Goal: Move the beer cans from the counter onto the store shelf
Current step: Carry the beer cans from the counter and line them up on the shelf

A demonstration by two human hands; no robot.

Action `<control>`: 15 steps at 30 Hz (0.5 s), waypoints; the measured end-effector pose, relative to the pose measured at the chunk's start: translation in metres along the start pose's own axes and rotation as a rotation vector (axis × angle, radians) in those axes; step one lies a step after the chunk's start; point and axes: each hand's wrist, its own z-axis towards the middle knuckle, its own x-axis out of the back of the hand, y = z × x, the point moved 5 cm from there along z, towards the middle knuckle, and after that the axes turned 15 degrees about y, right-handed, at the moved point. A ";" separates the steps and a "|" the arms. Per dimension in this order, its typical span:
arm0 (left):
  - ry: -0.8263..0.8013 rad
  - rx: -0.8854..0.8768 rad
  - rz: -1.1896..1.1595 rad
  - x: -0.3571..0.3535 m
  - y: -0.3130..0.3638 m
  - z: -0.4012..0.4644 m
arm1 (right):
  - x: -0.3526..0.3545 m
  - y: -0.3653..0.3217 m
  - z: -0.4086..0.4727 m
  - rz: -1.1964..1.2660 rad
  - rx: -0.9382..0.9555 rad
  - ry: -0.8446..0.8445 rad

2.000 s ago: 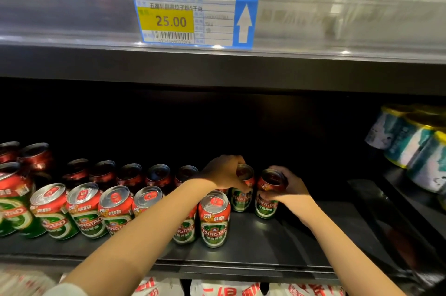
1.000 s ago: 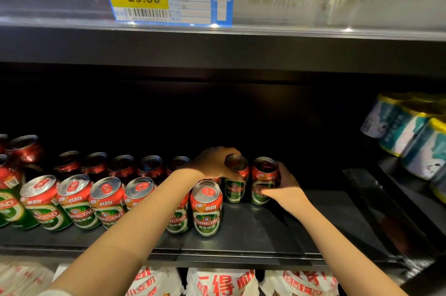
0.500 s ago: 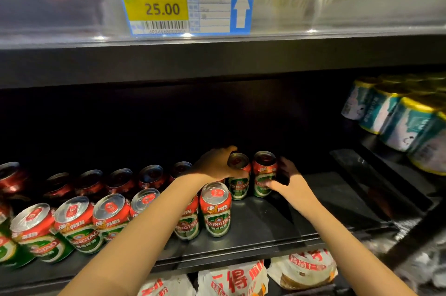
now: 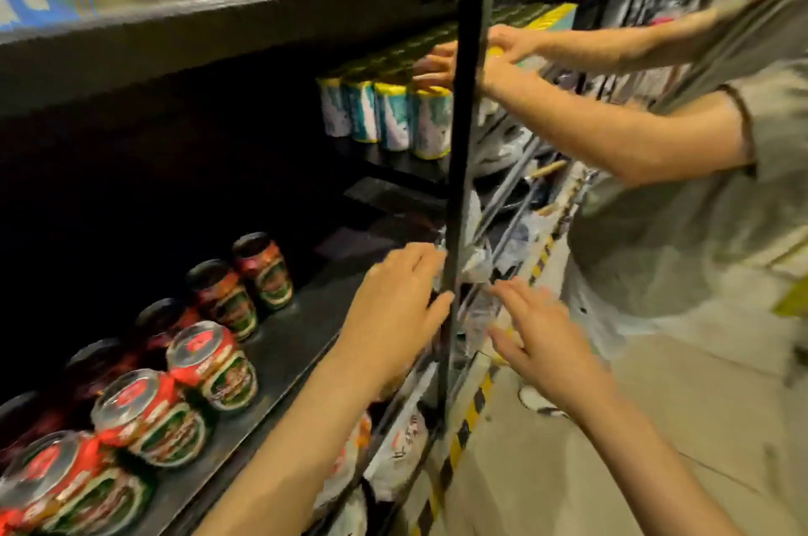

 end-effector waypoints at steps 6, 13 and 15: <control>-0.283 -0.388 -0.269 -0.063 0.192 -0.052 | 0.128 0.095 -0.194 -0.264 -0.435 0.110; -0.507 -0.745 -0.486 -0.094 0.446 -0.204 | 0.294 0.098 -0.491 -0.576 -0.925 0.092; -0.545 -0.829 -0.557 -0.089 0.515 -0.253 | 0.335 0.089 -0.571 -0.609 -1.052 0.150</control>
